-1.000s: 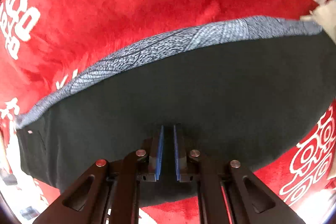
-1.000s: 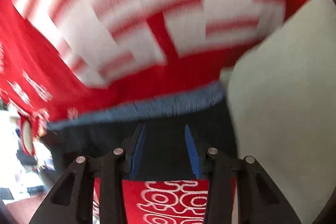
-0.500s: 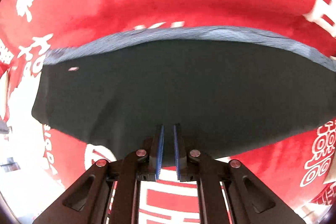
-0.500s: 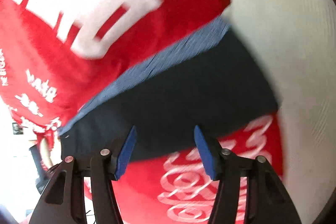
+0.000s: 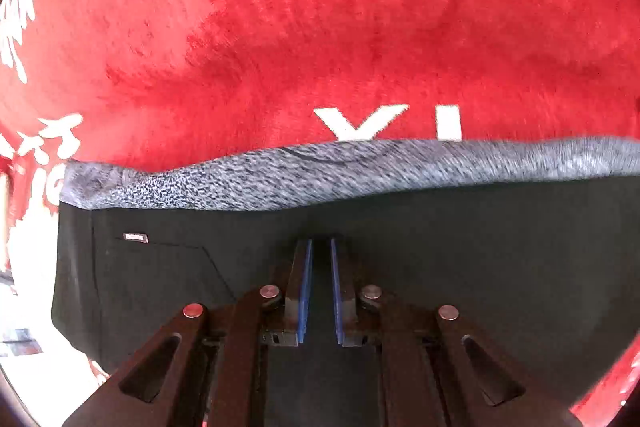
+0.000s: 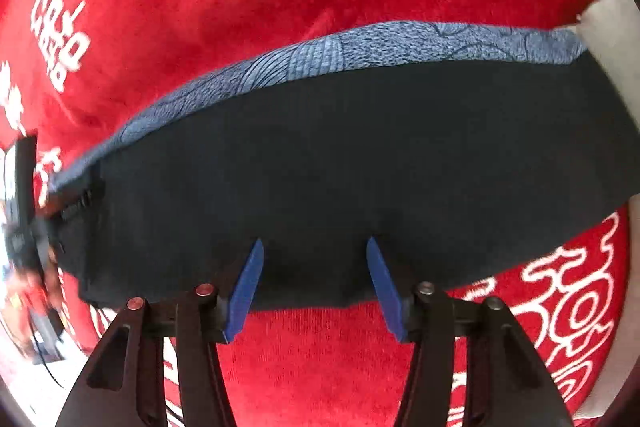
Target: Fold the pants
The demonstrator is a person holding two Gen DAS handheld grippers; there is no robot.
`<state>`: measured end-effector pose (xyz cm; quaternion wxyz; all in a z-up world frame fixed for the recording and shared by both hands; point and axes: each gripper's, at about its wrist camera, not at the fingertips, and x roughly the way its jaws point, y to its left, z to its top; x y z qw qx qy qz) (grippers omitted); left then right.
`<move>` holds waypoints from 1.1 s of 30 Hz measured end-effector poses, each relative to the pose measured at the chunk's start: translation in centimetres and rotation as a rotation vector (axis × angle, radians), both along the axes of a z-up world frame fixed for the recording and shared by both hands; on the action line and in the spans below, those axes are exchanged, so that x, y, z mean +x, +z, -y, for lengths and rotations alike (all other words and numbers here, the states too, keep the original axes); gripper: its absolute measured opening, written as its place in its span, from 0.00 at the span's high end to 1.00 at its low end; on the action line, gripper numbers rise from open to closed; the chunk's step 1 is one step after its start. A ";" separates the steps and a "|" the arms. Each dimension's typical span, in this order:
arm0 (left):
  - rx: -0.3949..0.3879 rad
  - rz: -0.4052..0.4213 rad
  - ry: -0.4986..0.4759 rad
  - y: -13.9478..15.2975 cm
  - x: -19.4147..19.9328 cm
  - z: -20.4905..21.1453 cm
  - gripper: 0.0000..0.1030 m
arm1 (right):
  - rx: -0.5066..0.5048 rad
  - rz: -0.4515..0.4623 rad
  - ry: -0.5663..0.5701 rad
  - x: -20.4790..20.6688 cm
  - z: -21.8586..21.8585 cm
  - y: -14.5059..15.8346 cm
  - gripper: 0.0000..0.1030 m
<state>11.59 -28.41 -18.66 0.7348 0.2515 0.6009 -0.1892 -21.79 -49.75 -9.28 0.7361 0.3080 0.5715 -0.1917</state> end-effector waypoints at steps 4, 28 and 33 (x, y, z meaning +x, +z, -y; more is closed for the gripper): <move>0.032 -0.008 0.044 1.6 1.0 -3.0 0.90 | 0.070 -0.005 -0.122 -2.9 0.9 1.2 0.43; 0.140 0.152 -0.025 1.6 5.5 -16.1 0.87 | 0.702 0.316 -0.048 9.1 -17.8 -6.6 0.46; 0.128 0.161 -0.029 3.0 6.2 -16.1 0.87 | 0.709 0.308 -0.048 11.0 -18.6 -5.4 0.94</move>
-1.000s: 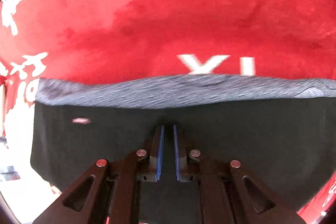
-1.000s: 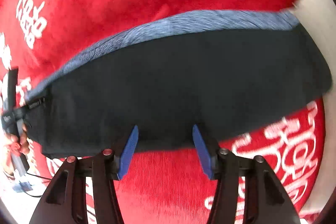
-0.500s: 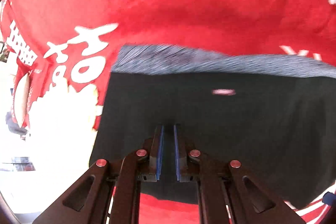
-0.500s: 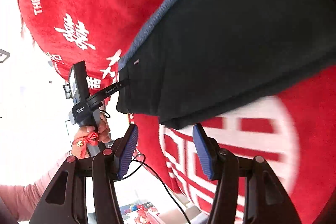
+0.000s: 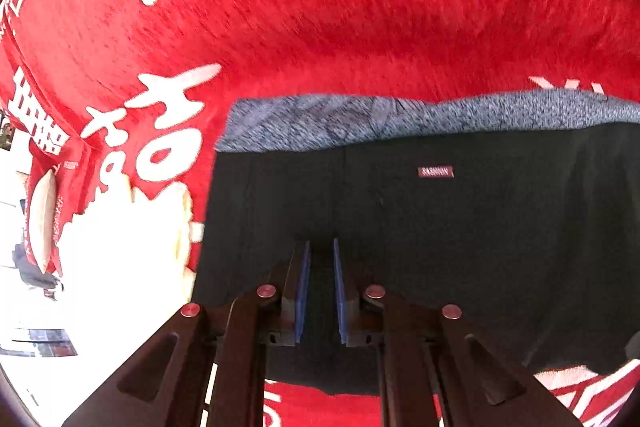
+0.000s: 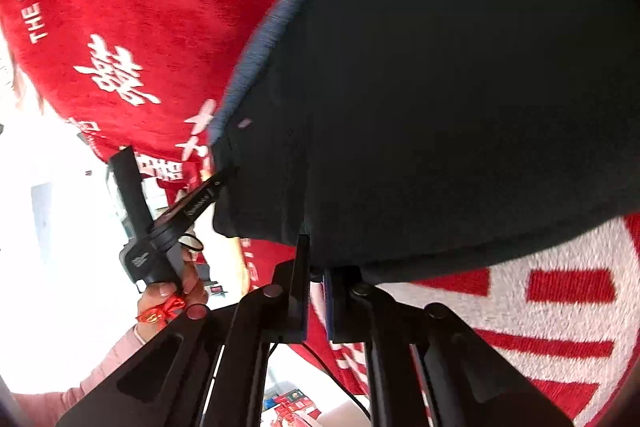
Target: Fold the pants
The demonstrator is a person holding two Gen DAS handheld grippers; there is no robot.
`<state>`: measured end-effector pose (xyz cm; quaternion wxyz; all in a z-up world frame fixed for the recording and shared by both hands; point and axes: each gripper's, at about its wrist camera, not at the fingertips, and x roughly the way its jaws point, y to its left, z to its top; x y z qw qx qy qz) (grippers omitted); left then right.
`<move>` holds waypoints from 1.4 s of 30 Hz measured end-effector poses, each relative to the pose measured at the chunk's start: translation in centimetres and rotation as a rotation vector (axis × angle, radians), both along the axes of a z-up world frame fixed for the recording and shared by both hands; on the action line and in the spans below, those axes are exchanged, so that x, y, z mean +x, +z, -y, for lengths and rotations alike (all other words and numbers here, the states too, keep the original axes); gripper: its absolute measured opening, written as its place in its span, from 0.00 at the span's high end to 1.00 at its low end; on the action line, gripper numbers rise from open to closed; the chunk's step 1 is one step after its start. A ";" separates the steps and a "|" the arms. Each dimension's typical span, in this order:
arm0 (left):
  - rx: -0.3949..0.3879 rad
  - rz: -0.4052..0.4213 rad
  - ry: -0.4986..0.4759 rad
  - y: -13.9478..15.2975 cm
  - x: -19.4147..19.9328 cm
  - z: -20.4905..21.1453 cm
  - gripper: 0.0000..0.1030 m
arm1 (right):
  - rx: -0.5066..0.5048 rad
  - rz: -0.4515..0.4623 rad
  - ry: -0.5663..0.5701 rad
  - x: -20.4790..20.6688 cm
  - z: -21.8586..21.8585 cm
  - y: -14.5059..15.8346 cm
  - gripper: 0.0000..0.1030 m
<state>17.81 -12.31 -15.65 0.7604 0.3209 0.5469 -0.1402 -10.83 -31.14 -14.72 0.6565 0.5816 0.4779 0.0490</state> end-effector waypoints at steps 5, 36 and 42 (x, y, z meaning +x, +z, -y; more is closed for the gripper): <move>0.003 -0.007 0.002 -1.4 0.4 -1.7 0.87 | -0.054 0.023 0.053 -1.2 -1.5 1.8 0.95; -0.109 -0.053 0.031 -0.2 5.9 3.7 0.87 | -0.467 -0.213 -0.047 3.3 11.7 3.7 0.68; -0.159 -0.125 -0.117 3.2 -2.4 7.8 0.87 | -0.470 -0.238 -0.168 -4.0 13.4 6.5 0.24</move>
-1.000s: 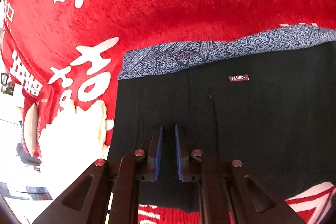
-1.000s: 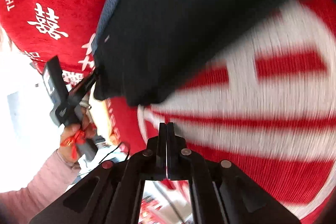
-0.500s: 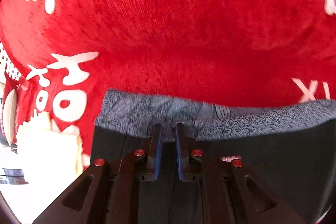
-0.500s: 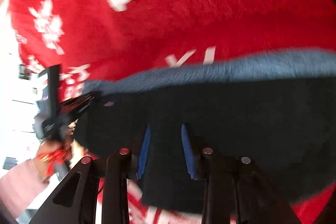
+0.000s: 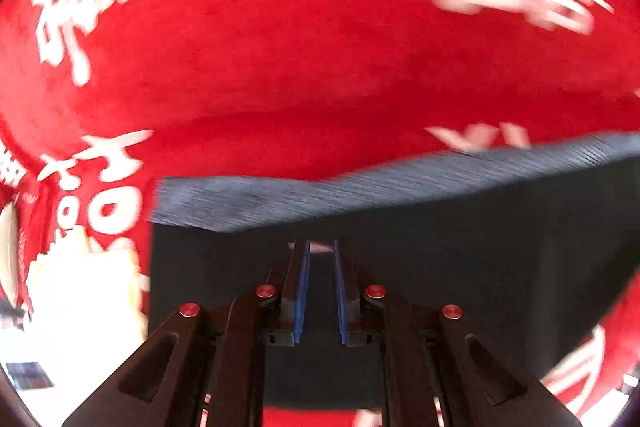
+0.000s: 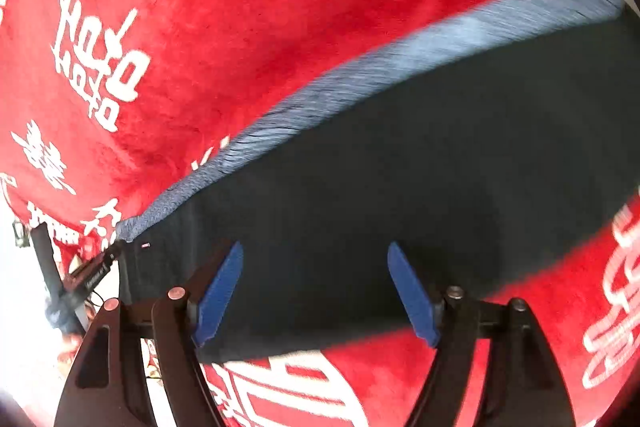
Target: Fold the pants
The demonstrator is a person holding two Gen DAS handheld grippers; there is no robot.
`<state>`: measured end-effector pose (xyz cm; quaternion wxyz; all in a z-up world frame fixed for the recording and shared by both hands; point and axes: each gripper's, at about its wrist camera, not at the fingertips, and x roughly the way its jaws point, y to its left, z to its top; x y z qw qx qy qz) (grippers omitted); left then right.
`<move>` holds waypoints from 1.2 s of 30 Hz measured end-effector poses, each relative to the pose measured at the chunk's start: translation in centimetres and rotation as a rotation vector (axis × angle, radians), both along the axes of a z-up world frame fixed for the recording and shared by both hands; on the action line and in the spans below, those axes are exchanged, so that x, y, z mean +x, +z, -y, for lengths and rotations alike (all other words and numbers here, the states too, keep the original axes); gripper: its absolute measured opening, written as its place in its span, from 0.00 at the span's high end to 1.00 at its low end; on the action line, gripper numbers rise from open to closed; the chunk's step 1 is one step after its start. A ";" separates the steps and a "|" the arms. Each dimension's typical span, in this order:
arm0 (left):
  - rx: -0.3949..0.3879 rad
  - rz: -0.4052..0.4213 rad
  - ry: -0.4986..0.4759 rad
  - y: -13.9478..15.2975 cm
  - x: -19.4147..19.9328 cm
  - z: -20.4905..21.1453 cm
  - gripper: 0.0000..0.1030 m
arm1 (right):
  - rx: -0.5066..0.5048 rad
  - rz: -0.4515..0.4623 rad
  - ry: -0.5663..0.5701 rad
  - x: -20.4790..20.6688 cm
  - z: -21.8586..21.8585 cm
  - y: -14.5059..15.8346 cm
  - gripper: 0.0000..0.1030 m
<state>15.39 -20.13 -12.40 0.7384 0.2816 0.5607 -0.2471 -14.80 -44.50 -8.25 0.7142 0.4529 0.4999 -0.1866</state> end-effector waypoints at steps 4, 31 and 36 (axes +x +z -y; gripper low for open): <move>-0.034 -0.064 -0.086 0.4 -6.0 5.4 0.87 | -0.012 -0.008 -0.052 -4.0 1.5 1.3 0.24; 0.054 0.054 -0.153 -4.4 -19.3 27.8 0.87 | -0.278 -0.082 0.098 -3.2 19.5 -2.1 0.67; 0.068 0.026 -0.133 -4.4 -19.0 28.1 0.87 | -0.253 -0.076 0.188 -2.7 19.2 -2.2 0.54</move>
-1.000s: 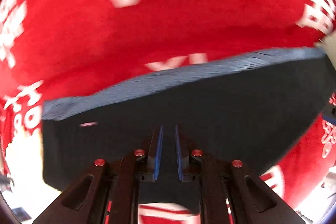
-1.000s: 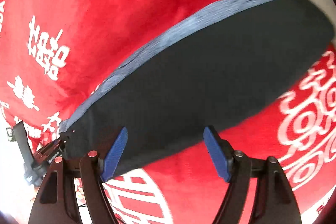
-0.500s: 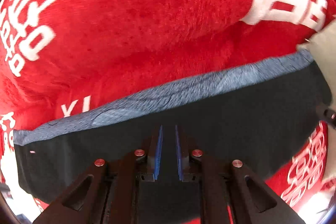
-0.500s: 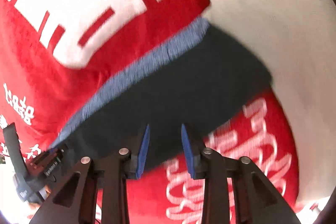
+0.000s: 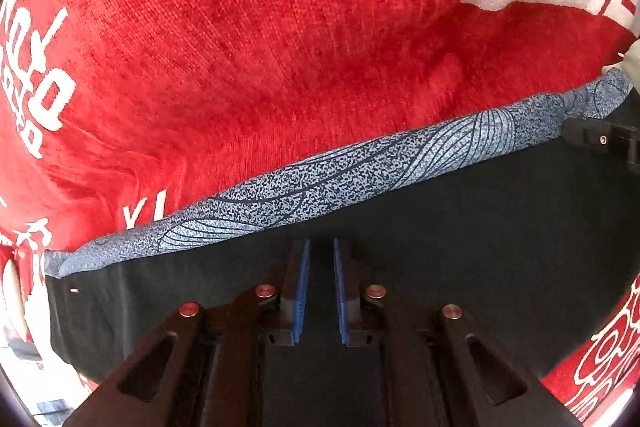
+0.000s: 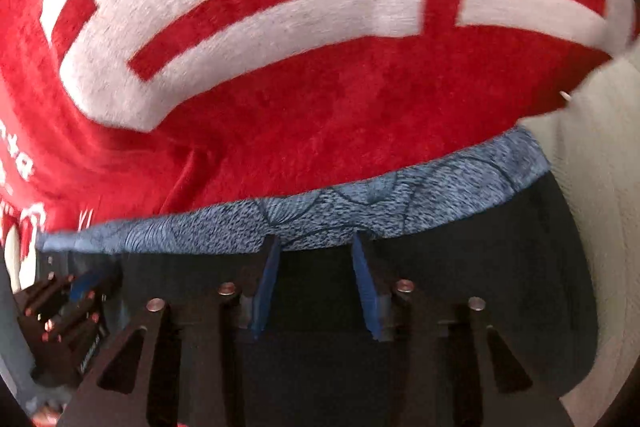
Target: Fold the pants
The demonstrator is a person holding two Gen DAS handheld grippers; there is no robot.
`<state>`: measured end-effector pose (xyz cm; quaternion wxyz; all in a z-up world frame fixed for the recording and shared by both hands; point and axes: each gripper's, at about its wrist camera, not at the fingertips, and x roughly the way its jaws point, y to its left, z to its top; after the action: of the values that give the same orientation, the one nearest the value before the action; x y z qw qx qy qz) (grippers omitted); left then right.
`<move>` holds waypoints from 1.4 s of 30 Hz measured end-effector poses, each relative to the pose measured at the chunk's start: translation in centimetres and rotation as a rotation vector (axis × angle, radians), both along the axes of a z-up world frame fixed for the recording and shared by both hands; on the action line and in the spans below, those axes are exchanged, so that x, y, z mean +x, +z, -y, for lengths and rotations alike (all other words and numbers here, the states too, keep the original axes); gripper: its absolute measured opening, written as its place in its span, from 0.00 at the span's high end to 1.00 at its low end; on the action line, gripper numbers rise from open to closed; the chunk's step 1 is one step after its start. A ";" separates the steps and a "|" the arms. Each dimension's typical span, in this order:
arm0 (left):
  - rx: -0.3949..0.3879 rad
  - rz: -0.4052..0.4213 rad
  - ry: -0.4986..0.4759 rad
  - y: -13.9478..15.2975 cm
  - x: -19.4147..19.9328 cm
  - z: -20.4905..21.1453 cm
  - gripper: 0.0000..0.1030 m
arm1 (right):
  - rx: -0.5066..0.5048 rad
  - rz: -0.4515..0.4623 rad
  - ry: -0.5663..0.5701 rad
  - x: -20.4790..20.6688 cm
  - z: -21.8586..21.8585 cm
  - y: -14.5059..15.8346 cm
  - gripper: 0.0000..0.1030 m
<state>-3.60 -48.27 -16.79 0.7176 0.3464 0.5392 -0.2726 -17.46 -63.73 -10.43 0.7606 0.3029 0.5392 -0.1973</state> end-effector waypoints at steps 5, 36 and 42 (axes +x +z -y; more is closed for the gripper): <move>-0.064 -0.032 0.035 2.5 0.3 1.6 0.87 | 0.031 0.011 0.068 2.5 -0.6 1.4 0.49; -0.073 -0.043 0.004 0.9 -0.5 4.2 0.87 | 0.015 0.010 -0.269 -7.0 -1.6 6.0 0.52; -0.065 -0.093 0.009 2.5 -1.6 3.2 0.87 | 0.085 0.057 -0.307 -9.9 -3.8 6.7 0.45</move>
<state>-5.18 -51.51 -14.30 0.7037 0.3075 0.5645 -0.3026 -27.38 -59.93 -3.77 0.7228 0.4193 0.4728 -0.2796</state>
